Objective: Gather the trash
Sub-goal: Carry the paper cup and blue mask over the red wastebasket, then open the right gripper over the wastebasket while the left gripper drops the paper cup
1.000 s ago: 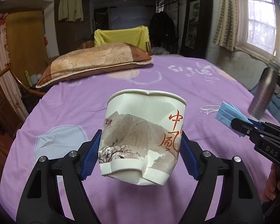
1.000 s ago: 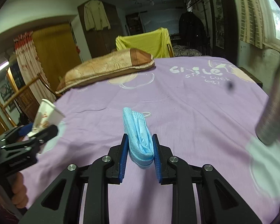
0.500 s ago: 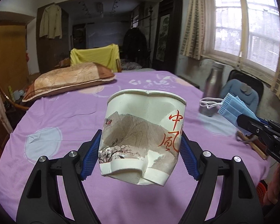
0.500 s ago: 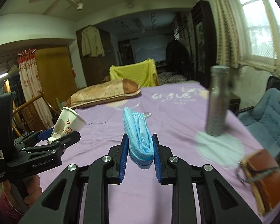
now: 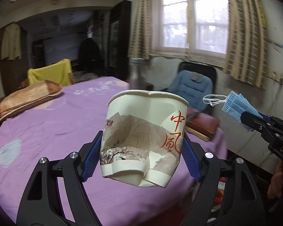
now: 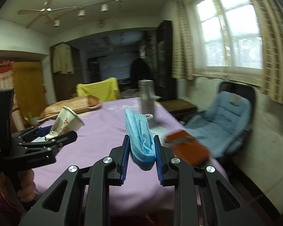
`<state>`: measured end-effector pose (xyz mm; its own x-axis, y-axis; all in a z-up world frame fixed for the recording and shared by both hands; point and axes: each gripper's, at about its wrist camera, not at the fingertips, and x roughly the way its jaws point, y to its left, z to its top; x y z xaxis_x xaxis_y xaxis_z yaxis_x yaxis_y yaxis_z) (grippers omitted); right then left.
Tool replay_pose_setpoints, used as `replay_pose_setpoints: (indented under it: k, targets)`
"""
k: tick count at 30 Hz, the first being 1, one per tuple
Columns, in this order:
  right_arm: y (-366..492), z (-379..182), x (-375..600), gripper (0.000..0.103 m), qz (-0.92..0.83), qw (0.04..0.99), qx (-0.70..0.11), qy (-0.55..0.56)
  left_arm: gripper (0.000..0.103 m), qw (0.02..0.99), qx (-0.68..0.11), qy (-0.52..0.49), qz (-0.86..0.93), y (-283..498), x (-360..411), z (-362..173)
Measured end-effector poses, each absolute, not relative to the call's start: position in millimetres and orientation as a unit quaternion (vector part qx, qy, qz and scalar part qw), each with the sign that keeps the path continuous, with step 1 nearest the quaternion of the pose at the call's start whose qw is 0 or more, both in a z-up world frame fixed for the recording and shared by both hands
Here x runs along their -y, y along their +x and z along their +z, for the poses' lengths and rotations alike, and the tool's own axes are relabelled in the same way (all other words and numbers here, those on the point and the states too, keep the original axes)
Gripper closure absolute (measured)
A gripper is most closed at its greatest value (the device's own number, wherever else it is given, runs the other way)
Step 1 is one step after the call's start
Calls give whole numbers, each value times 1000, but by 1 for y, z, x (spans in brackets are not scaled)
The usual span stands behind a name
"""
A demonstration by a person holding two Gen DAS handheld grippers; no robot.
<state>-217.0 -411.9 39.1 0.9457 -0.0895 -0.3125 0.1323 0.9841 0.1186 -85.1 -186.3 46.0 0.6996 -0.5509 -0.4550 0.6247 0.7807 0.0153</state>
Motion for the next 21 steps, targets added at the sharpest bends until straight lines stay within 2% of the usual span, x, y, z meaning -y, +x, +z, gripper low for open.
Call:
replay_pose_setpoints:
  k: [7,12,14,16,18,21]
  targets:
    - [-280,-9,483,77,-155,964,-198,91,28,874,-246,129,-398,-120,261,21]
    - [-296,-84,541,76,-195,932,-266,152,28,844,-264,172,-435,-146,315,-7]
    - [-291,-122,562,71,-203,915,-301,178,28,831,-274,189,-446,-153,336,-20]
    - [-284,-148,573,46,-202,901,-330,195,28,816,-289,207,-455,-157,358,-36]
    - [-289,-172,588,45,-215,888,-340,221,28,804,-302,220,-463,-160,376,-50]
    - [-311,-176,603,44,-225,887,-319,247,28,785,-320,233,-477,-163,399,-67]
